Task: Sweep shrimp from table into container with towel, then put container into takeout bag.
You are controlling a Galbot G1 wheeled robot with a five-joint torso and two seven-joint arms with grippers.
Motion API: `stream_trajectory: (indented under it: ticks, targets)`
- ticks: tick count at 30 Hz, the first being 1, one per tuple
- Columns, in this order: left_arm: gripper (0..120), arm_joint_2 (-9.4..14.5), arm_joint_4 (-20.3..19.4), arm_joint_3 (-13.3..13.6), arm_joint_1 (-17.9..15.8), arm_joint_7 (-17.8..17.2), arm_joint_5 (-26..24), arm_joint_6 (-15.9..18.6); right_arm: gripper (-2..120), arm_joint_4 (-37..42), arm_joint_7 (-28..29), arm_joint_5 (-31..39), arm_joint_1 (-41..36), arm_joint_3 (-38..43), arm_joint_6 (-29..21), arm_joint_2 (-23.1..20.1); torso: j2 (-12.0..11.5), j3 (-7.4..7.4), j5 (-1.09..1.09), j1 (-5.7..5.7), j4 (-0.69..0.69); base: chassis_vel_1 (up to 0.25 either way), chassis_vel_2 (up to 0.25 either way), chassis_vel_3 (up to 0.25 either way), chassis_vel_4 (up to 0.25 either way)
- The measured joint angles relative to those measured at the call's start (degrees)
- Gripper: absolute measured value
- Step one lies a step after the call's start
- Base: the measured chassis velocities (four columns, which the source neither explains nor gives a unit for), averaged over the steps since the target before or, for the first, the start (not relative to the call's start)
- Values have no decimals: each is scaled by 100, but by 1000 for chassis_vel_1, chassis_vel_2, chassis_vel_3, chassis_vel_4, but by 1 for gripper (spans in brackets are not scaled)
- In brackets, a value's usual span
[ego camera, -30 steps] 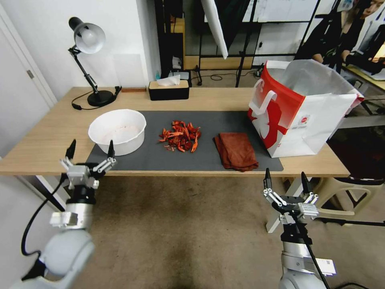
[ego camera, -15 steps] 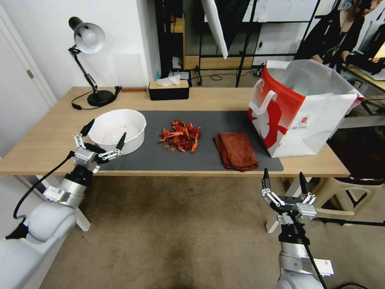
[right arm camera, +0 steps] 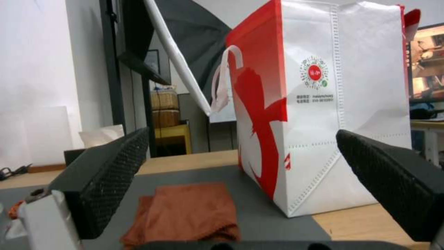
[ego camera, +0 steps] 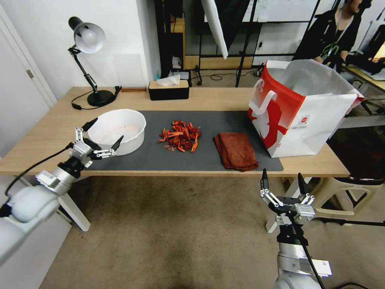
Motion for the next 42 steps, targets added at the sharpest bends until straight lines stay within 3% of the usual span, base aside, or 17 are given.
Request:
stream_trajectory:
  ticks: [3, 5, 7, 14, 18, 20, 22, 23, 24, 25, 26, 30, 32, 34, 35, 42]
  targets:
    - [97, 278, 74, 11, -74, 392, -94, -59, 100, 50, 0, -4, -50, -28, 20, 32, 0, 0, 0, 0, 0, 0, 0, 0, 0]
    - [97, 319, 86, 18, -86, 472, -97, -65, 100, 54, 0, -4, -54, -31, 22, 34, 0, 0, 0, 0, 0, 0, 0, 0, 0]
    - [97, 456, 158, 84, -179, 887, -95, -111, 100, 80, -1, -8, -68, -41, 30, 39, 0, 0, 0, -1, 0, 0, 0, 0, 0]
    - [97, 531, 308, 300, -459, 1288, 58, -137, 100, 93, -1, 5, -62, -59, 28, 38, 0, 0, 0, 0, 0, 0, 0, 0, 0]
    - [98, 548, 551, 644, -961, 1629, 242, -159, 100, 104, 1, 17, -82, -84, 27, 51, 0, 0, 0, 0, -2, 0, 0, 0, 0]
    - [98, 551, 573, 678, -1008, 1663, 250, -159, 100, 104, 1, 20, -85, -87, 27, 52, 0, 0, -1, 0, -1, 0, 0, 0, 0]
    - [98, 557, 701, 975, -1313, 1858, 296, -150, 100, 104, 2, 32, -89, -91, 27, 55, 0, 0, 0, 0, 1, 0, 0, 0, 0]
    - [98, 557, 701, 975, -1313, 1858, 296, -150, 100, 104, 2, 32, -89, -91, 27, 55, 0, 0, 0, 0, 1, 0, 0, 0, 0]
    - [98, 551, 773, 1219, -1551, 1940, 322, -97, 100, 101, 4, 36, -87, -90, 27, 57, 0, 0, 0, 0, 2, 0, 0, 0, 0]
    - [99, 510, 892, 1656, -1966, 2041, 335, -51, 100, 95, 5, 43, -76, -84, 25, 59, 0, 0, 0, 0, 0, 0, 0, 0, 0]
    - [99, 510, 892, 1656, -1966, 2041, 335, -51, 100, 95, 5, 43, -76, -84, 25, 59, 0, 0, 0, 0, 0, 0, 0, 0, 0]
    - [99, 449, 1107, 2230, -2695, 2489, 403, 138, 100, 92, 16, 65, -54, -74, 2, 76, 0, 0, 1, 0, 0, 0, 0, 0, 0]
    - [99, 445, 1140, 2279, -2764, 2540, 409, 143, 100, 93, 16, 66, -54, -74, 0, 78, 0, 0, 1, 0, 0, 0, 0, 0, 0]
    - [100, 397, 1418, 2564, -3283, 2957, 460, 159, 100, 110, 23, 76, -67, -77, -6, 103, 0, 0, 1, 0, -1, 0, 0, 0, 0]
    - [100, 397, 1418, 2564, -3283, 2957, 460, 159, 100, 110, 23, 76, -67, -77, -6, 103, 0, 0, 1, 0, -1, 0, 0, 0, 0]
    - [100, 212, 1994, 3117, -4394, 3842, 915, 173, 100, 130, 31, 57, -49, -138, -24, 181, 0, 0, 0, 0, 0, 0, 0, 0, 0]
